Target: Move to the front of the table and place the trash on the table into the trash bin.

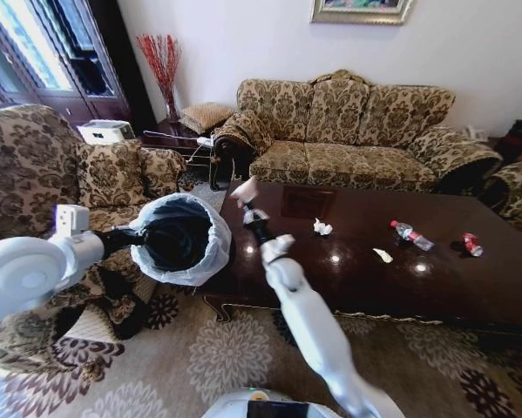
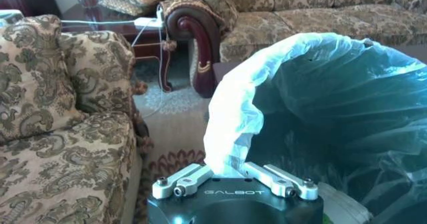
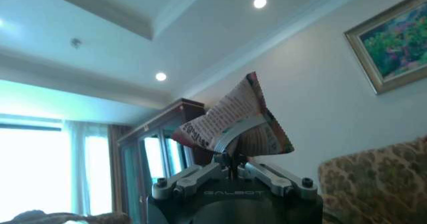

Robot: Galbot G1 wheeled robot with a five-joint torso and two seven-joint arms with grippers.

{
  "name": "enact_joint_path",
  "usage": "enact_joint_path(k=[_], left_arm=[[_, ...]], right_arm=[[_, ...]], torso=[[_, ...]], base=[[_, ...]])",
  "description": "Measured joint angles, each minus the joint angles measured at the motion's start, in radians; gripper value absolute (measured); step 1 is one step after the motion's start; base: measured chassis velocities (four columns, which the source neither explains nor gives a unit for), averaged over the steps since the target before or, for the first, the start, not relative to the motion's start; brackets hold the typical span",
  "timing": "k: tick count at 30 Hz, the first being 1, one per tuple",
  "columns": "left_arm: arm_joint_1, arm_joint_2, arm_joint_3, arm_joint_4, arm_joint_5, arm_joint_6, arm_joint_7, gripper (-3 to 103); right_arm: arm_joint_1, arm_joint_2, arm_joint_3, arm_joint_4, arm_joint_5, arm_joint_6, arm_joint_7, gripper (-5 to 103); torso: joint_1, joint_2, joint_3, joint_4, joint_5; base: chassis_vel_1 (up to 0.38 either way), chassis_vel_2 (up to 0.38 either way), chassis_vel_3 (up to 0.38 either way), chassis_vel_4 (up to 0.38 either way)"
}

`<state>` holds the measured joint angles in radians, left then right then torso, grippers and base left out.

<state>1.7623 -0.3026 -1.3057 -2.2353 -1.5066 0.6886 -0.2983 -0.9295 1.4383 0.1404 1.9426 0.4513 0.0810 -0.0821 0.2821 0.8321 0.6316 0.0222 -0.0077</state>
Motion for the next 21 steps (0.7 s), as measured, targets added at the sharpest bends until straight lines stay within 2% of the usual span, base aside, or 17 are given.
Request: enact_joint_path(k=[1,2,5,6,10,11,15,18,19,20,21], left_arm=[[0.000,0.010,0.001,-0.002,-0.010,0.008,-0.003,0],[0.000,0.010,0.001,-0.002,-0.010,0.008,-0.003,0],[0.005,0.052,0.012,-0.016,-0.057,0.035,-0.013,0],[0.005,0.052,0.012,-0.016,-0.057,0.035,-0.013,0],[-0.001,0.153,0.032,-0.017,-0.159,0.047,-0.031,0],[-0.001,0.153,0.032,-0.017,-0.159,0.047,-0.031,0],[-0.009,0.237,0.042,-0.053,-0.204,0.047,-0.042,0],[-0.014,0.260,0.042,-0.085,-0.218,0.047,-0.050,0],[-0.016,0.265,0.042,-0.099,-0.221,0.047,-0.052,0],[-0.016,0.267,0.042,-0.108,-0.224,0.047,-0.054,0],[-0.016,0.267,0.042,-0.108,-0.224,0.047,-0.054,0]], right_arm=[[-0.032,-0.040,0.010,0.077,0.044,0.000,-0.032,0],[-0.032,-0.040,0.010,0.077,0.044,0.000,-0.032,0],[-0.107,-0.127,-0.007,0.233,0.118,0.005,-0.120,0],[-0.107,-0.127,-0.007,0.233,0.118,0.005,-0.120,0],[-0.162,-0.201,-0.068,0.340,0.148,0.007,-0.198,0],[-0.162,-0.201,-0.068,0.340,0.148,0.007,-0.198,0],[-0.173,-0.225,-0.139,0.353,0.098,0.001,-0.225,0],[-0.174,-0.226,-0.175,0.343,0.061,-0.007,-0.225,0],[-0.174,-0.224,-0.188,0.335,0.046,-0.011,-0.224,-3],[-0.173,-0.221,-0.195,0.329,0.038,-0.013,-0.223,2],[-0.173,-0.221,-0.195,0.329,0.038,-0.013,-0.223,2]], torso=[[0.000,0.000,0.000,0.0001,0.0001],[0.000,0.000,0.000,0.0001,0.0001],[0.000,0.000,0.000,0.0005,0.0000],[0.000,0.000,0.000,0.0005,0.0000],[0.000,0.000,0.000,0.0004,0.0001],[0.000,0.000,0.000,0.0004,0.0001],[0.000,0.000,0.000,0.0003,0.0003],[0.000,0.000,0.000,0.0004,0.0003],[0.000,0.000,0.000,0.0005,0.0002],[0.000,0.000,0.000,0.0006,0.0000],[0.000,0.000,0.000,0.0006,0.0000]], base=[[0.000,0.000,0.000,0.000],[0.000,0.000,0.000,0.000],[0.000,0.000,0.000,0.000],[0.000,0.000,0.000,0.000],[0.000,0.000,0.000,0.000],[0.000,0.000,0.000,0.000],[0.000,0.000,0.000,0.000],[0.000,0.000,0.000,0.000],[0.000,0.000,0.000,0.000],[0.000,0.000,0.000,0.000],[0.000,0.000,0.000,0.000]])
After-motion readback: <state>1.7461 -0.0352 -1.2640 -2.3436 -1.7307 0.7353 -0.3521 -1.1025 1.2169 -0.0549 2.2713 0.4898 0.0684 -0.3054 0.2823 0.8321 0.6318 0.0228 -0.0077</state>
